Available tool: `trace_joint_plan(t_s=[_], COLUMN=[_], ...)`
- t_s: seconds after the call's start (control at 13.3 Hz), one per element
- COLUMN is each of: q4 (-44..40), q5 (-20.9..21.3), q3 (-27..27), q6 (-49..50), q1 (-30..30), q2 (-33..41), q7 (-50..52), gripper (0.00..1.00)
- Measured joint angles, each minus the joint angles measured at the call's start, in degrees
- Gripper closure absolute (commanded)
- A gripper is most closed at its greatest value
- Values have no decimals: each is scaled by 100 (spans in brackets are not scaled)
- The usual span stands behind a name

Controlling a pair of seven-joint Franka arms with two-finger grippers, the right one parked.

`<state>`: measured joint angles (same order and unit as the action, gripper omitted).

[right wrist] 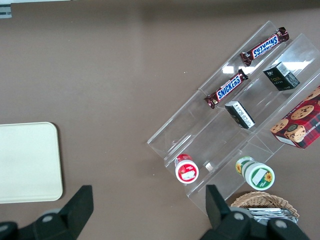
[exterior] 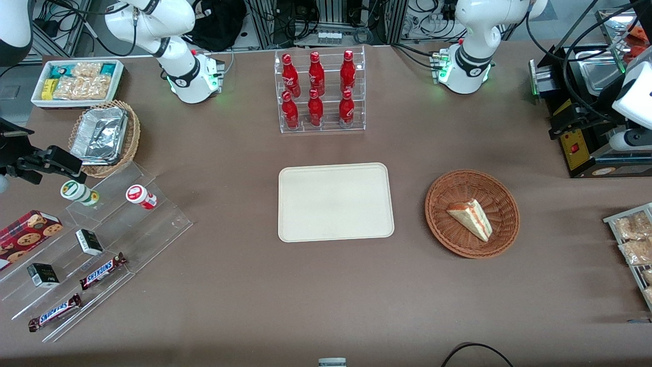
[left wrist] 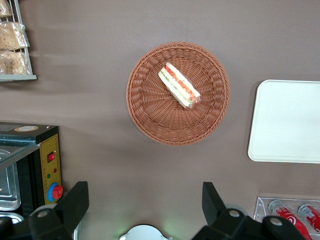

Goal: Place sandwich from basket to tray
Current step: 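Move the left gripper over the wrapped sandwich in the wicker basket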

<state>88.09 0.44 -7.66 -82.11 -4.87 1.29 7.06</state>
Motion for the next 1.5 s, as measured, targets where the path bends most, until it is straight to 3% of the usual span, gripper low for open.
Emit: trace_joint_plan(t_s=[0.53,1.12,1.5], q4=[67,1495,2573], q5=[136,249,278], q3=[-15,-345,-460], q6=[-10,-1800,-3340], q1=[0,9,10], q2=[-112,-625,-785], q7=[184,1121,2464], gripper=[0,0,0])
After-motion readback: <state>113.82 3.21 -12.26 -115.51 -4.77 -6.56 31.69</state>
